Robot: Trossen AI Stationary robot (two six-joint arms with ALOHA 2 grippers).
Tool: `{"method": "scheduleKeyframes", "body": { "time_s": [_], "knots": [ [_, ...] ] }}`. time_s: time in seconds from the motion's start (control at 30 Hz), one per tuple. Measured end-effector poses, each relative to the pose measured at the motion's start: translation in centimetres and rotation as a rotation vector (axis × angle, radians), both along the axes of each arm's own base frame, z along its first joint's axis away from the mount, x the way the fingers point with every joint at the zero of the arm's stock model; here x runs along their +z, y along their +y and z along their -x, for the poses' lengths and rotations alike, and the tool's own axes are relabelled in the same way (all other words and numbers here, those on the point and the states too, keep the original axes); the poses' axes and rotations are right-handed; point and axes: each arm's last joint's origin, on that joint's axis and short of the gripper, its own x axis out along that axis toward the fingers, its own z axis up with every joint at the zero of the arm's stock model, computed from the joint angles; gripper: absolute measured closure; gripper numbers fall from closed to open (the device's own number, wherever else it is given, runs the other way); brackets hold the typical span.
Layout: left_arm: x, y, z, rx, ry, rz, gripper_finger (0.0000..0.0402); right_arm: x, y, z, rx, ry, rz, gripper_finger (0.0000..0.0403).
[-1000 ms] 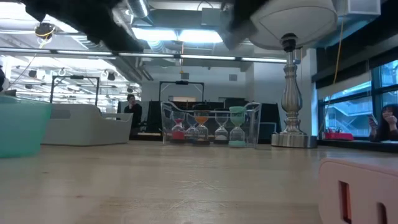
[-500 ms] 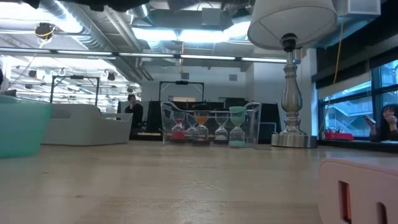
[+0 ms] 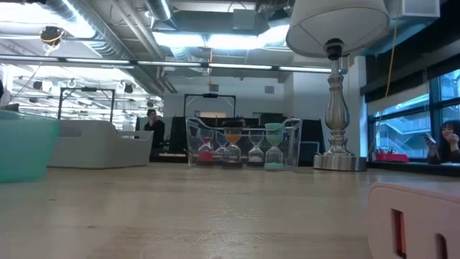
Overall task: Pick & Place Office items
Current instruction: Put the light purple charger adapter into the gray bin
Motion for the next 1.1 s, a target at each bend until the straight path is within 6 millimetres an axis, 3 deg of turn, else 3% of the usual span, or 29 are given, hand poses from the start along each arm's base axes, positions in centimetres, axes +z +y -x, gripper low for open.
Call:
{"method": "scheduleKeyframes", "body": {
  "time_s": [0.33, 0.83, 1.1],
  "knots": [
    [0.09, 0.0, 0.0, -0.002, -0.009, 0.025, 0.0169, 0.35, -0.39, -0.29, 0.012, -0.03, 0.012, 0.0268],
    [0.51, -0.13, 0.04, -0.049, -0.052, 0.028, 0.0283, 0.35, -0.75, -0.42, 0.008, -0.032, 0.008, 0.0268],
    [0.52, -0.17, 0.04, -0.066, -0.052, 0.029, 0.0283, 0.38, -0.74, -0.42, 0.006, -0.034, 0.008, 0.0268]
  ]
}}
